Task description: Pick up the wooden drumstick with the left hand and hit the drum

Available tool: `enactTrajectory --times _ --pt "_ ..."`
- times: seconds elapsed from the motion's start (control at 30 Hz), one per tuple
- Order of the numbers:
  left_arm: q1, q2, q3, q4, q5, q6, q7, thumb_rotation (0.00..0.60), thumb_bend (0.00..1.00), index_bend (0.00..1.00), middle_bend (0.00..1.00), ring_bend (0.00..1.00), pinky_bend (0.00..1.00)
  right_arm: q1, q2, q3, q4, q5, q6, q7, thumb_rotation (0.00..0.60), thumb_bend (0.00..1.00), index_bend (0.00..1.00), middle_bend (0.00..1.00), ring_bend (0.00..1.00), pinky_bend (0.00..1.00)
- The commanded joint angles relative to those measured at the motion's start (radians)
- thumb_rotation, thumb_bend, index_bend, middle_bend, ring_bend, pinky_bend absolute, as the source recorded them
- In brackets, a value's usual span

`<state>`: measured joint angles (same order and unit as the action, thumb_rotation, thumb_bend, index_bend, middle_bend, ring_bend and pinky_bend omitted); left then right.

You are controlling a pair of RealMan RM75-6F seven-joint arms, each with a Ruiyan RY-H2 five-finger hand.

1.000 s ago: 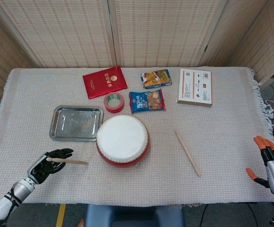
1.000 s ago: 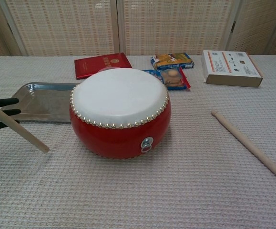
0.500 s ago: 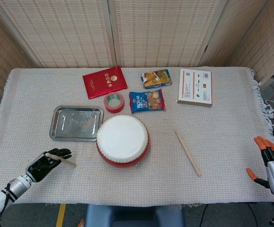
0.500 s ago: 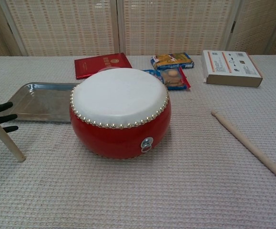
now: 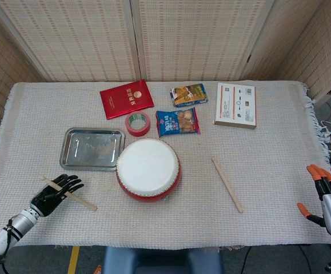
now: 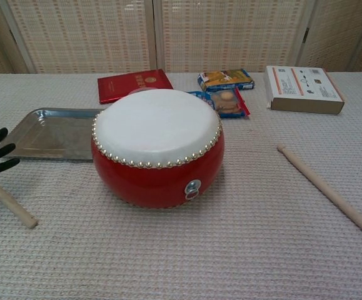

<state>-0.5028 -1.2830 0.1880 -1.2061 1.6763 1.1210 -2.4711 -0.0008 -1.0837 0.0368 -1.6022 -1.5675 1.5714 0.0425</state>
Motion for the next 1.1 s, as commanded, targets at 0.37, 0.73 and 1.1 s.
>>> enactTrajectory --times 0.37,0.73,1.1 --pt "-0.003 -0.027 -0.006 -0.064 -0.004 0.010 0.242 0.600 0.34 0.48 0.41 0.33 0.28 -0.002 0.005 0.003 -0.002 -0.001 0.005 -0.003 0.600 0.23 0.00 0.07 0.00 0.00" --pt "-0.018 -0.040 0.000 -0.122 0.001 0.001 0.373 0.600 0.24 0.50 0.42 0.35 0.29 -0.008 0.008 0.002 -0.002 -0.003 0.015 0.001 0.600 0.23 0.00 0.07 0.00 0.00" --pt "-0.023 -0.053 0.004 -0.145 -0.008 -0.005 0.481 0.600 0.19 0.57 0.49 0.41 0.34 -0.010 0.009 0.002 -0.004 -0.009 0.022 -0.001 0.600 0.23 0.00 0.07 0.00 0.00"
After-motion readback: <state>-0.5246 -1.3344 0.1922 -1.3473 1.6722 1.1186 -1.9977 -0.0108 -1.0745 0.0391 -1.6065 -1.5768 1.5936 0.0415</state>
